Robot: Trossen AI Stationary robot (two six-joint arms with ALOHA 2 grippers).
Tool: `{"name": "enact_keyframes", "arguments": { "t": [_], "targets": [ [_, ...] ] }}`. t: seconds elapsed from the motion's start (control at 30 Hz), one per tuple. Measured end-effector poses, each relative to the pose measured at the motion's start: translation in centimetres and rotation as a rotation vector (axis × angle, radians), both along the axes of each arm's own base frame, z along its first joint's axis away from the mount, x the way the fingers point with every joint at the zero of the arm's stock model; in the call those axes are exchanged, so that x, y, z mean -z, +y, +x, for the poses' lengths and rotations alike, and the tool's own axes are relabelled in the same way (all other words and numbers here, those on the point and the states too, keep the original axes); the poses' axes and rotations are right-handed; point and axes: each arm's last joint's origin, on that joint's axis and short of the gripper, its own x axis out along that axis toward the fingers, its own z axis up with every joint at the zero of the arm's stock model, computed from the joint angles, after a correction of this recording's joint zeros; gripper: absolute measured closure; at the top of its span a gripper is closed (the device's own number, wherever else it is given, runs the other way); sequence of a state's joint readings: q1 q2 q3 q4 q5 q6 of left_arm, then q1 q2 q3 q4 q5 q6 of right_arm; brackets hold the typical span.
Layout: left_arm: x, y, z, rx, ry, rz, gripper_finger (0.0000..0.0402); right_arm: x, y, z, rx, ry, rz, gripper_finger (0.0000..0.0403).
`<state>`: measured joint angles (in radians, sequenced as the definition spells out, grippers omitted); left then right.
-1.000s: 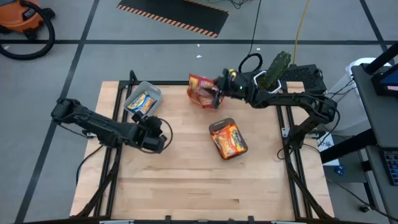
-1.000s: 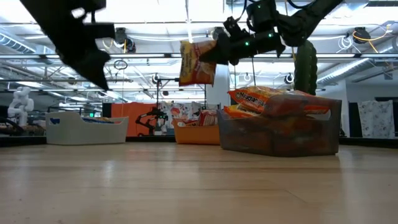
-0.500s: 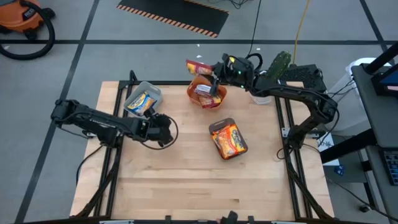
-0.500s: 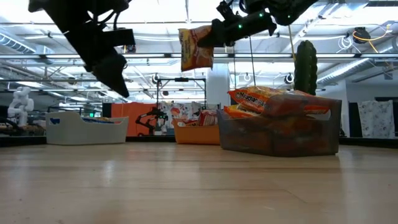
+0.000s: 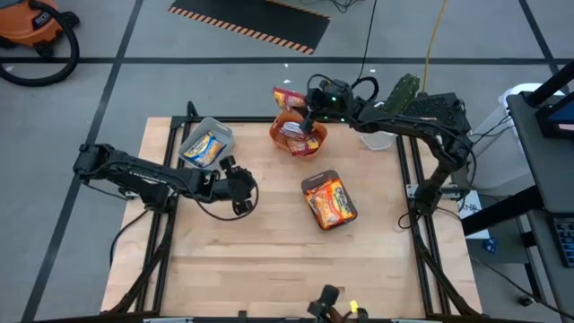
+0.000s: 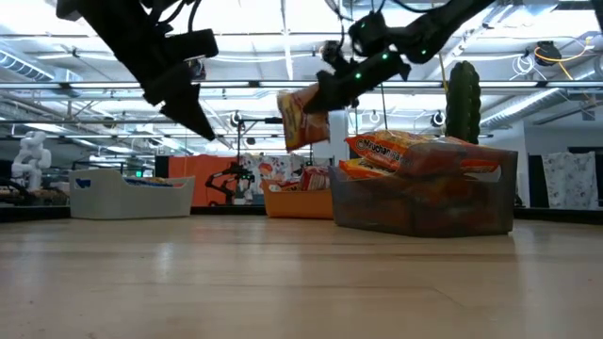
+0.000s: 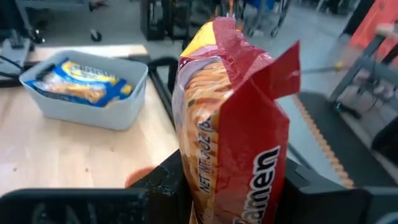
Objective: Sort Maruchan noodles
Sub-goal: Put the red noodle pack into the orange bin
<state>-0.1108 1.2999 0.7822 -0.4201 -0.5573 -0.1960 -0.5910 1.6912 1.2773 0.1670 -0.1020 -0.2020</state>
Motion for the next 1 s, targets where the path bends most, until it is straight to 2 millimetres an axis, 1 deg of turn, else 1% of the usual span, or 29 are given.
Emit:
{"name": "enact_keyframes", "arguments": {
  "t": [0.1, 0.23, 0.33, 0.47, 0.73, 1.0],
  "targets": [
    [-0.3, 0.0, 0.4, 0.031, -0.031, 0.018, 0.0211, 0.5, -0.6, 0.9, 0.012, 0.072, 0.034, 0.028],
    [-0.6, 0.1, 0.8, 0.057, -0.065, 0.036, 0.0211, 0.8, -1.5, 1.7, 0.021, 0.186, 0.017, 0.028],
    [-0.8, 0.4, 1.0, 0.066, -0.077, 0.044, 0.0211, 1.0, -2.4, 1.6, 0.022, 0.255, 0.023, 0.028],
    [-1.0, 1.1, 1.2, 0.07, -0.098, 0.048, 0.0211, 1.9, -3.3, 1.0, 0.035, 0.323, 0.059, 0.028],
    [-1.1, 2.0, 1.4, 0.086, -0.107, 0.04, 0.0211, 2.7, -3.2, 0.4, 0.028, 0.383, 0.092, 0.028],
    [-1.1, 2.1, 1.4, 0.089, -0.107, 0.031, 0.0211, 3.1, -3.0, 0.1, 0.02, 0.428, 0.116, 0.0279]
  ]
}}
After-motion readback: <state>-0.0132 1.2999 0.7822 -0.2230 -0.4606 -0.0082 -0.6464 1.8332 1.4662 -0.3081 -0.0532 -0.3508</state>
